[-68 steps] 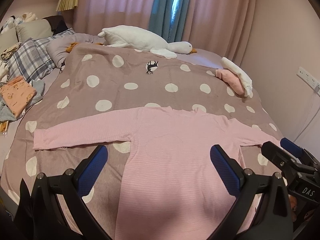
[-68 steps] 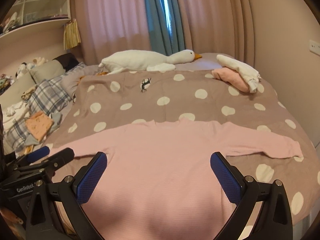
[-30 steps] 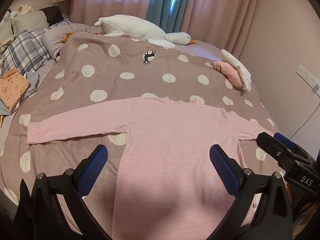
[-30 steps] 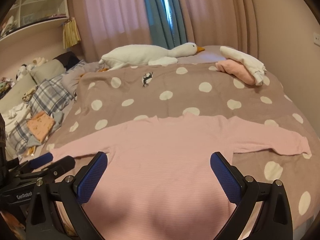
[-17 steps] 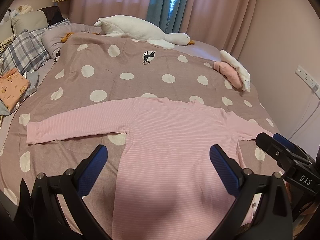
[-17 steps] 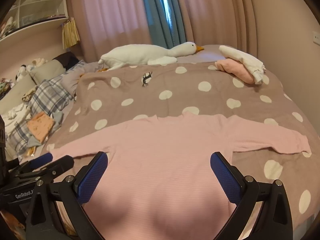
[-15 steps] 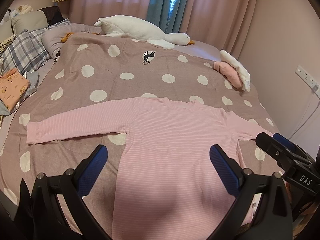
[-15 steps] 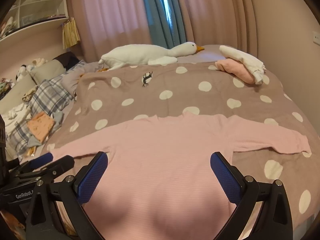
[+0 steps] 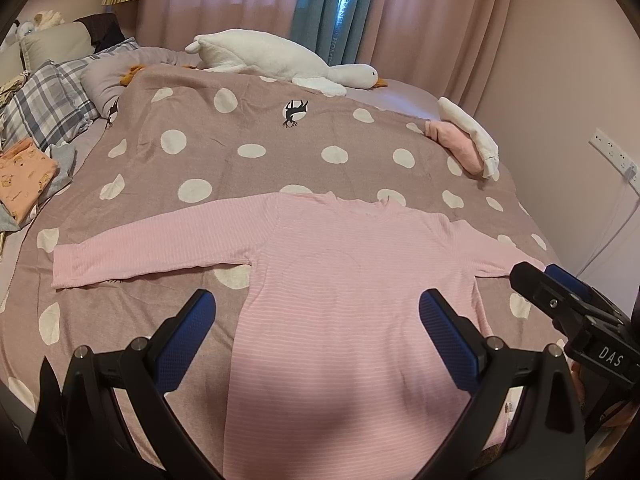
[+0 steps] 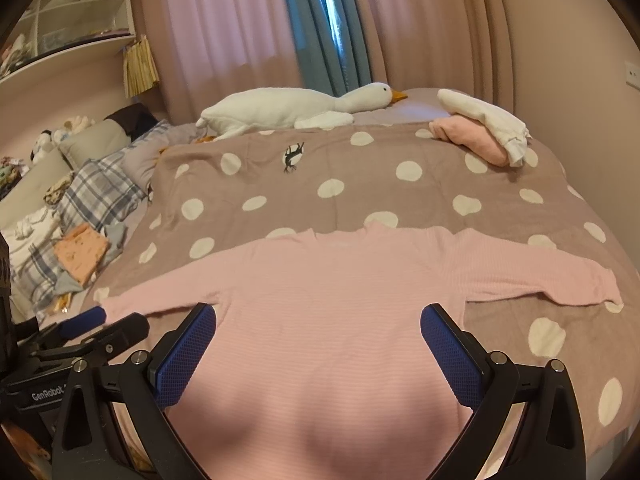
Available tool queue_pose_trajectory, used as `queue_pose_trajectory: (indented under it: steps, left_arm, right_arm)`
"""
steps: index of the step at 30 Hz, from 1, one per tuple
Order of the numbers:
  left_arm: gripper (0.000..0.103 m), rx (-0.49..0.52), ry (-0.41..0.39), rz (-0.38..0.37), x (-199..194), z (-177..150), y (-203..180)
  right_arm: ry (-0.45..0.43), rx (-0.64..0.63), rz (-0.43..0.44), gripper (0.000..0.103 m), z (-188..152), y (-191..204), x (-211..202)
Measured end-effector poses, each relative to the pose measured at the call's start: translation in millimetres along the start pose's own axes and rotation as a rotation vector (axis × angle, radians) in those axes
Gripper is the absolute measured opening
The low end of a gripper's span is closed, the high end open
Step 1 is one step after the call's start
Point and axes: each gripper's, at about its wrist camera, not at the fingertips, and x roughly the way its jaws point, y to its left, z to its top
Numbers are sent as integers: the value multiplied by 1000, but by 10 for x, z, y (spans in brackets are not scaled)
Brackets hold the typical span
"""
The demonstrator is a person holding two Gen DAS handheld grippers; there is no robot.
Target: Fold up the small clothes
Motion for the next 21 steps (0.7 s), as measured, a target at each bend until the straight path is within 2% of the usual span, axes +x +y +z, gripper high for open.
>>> queue_pose_trajectory:
  steps: [21]
  left_arm:
    - [101,-3,11,-7,60,-18,27]
  right_arm:
    - [1,14,-2,102,-39,-32,-7]
